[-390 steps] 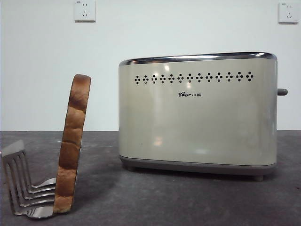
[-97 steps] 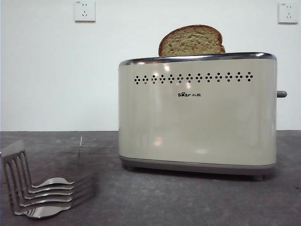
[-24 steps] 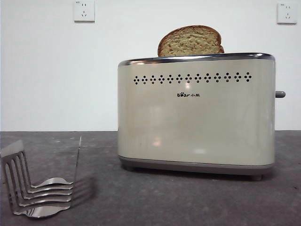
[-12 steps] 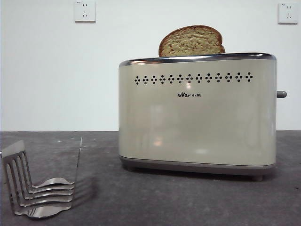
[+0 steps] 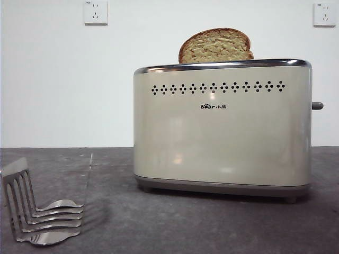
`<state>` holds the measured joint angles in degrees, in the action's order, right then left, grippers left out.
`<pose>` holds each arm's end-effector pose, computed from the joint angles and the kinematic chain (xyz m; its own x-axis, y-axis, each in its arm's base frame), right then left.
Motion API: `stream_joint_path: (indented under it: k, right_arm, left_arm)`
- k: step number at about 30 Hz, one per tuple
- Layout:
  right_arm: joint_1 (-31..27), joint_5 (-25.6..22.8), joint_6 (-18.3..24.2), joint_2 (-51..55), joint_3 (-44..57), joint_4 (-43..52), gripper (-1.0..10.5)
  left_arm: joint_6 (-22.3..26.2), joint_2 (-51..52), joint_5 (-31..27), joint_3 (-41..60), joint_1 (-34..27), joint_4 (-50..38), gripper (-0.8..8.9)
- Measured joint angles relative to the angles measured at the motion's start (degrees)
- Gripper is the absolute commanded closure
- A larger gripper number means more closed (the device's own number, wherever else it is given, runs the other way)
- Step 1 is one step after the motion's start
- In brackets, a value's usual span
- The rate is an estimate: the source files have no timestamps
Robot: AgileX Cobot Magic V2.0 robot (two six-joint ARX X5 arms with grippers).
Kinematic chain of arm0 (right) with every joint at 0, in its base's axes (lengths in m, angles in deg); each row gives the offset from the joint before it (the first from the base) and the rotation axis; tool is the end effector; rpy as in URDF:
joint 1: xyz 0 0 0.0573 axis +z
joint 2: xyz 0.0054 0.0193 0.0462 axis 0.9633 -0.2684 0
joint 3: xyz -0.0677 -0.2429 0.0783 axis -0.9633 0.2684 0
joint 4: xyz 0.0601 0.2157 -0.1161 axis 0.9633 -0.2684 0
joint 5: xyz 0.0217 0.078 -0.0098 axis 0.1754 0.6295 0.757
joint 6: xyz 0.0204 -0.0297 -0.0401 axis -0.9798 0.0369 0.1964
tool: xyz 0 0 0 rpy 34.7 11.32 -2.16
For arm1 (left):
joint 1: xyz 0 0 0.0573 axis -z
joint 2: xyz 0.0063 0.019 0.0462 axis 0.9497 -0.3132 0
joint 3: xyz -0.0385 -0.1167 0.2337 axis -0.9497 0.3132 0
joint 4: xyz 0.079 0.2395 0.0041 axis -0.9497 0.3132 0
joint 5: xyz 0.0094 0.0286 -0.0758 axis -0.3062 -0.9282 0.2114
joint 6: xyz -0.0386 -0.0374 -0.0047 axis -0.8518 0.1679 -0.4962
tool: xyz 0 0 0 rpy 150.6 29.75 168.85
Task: Pick up a slice of bread from the rack,put the bread on the toaster,press the button
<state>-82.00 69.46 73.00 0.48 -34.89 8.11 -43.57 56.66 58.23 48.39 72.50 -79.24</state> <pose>0.1123 -0.0165 0.2192 0.9818 -0.1842 0.0467 0.1833 0.9828 0.0228 0.0997 -0.0006 0.1450 0.9672 0.0093 -0.2537 0.0049 0.9985 0.0552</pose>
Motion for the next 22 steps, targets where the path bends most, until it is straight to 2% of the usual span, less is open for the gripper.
stream_joint_path:
  k: [10,22]
  right_arm:
    - [5.75,-0.22,3.89,8.59,9.46,-0.26,9.5]
    - [5.92,-1.44,4.2,14.86,9.62,-19.12,9.5]
  left_arm:
    - [0.0,-0.15,0.0,0.0,0.0,-0.02,8.17]
    - [0.0,-0.17,0.0,0.0,0.0,-0.04,8.17]
